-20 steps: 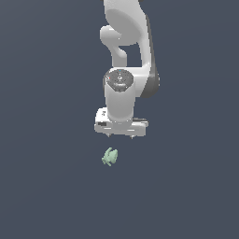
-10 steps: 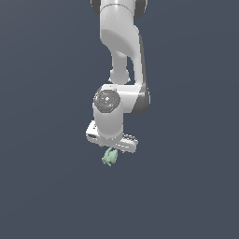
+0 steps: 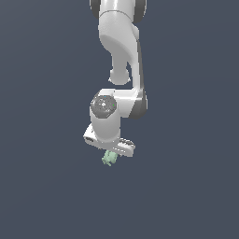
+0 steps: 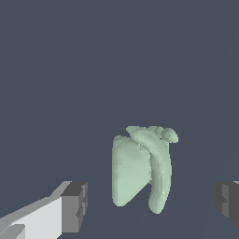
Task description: Pick up the object and move it to a goal position.
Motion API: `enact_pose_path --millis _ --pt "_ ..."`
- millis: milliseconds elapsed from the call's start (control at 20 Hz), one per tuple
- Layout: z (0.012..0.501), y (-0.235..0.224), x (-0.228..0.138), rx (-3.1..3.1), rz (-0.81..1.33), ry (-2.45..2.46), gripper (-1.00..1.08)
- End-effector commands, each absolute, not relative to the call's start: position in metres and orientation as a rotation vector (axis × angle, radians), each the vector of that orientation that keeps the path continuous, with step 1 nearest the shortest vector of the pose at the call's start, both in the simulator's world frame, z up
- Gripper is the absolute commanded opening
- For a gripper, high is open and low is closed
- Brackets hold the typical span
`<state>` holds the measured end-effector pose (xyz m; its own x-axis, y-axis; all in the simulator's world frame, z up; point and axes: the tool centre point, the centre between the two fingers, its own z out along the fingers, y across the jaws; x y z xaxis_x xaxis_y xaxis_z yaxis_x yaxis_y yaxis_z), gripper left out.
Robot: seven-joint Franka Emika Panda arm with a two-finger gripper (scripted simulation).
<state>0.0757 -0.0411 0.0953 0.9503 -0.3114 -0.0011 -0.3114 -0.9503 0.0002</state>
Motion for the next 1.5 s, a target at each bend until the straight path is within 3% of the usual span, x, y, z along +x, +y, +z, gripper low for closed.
enact_pose_path --millis 0,750,800,1450 --pt "0.092 -0.041 0.076 3.102 -0.002 -0.495 1.0" --pt "0.045 -0.042 0.077 3.101 0.0 -0.501 1.0" --pt "0.045 -0.042 0.077 3.101 0.0 -0.501 -1.0" --pt "0.049 -0.041 0.077 3.101 0.0 -0.501 -1.0"
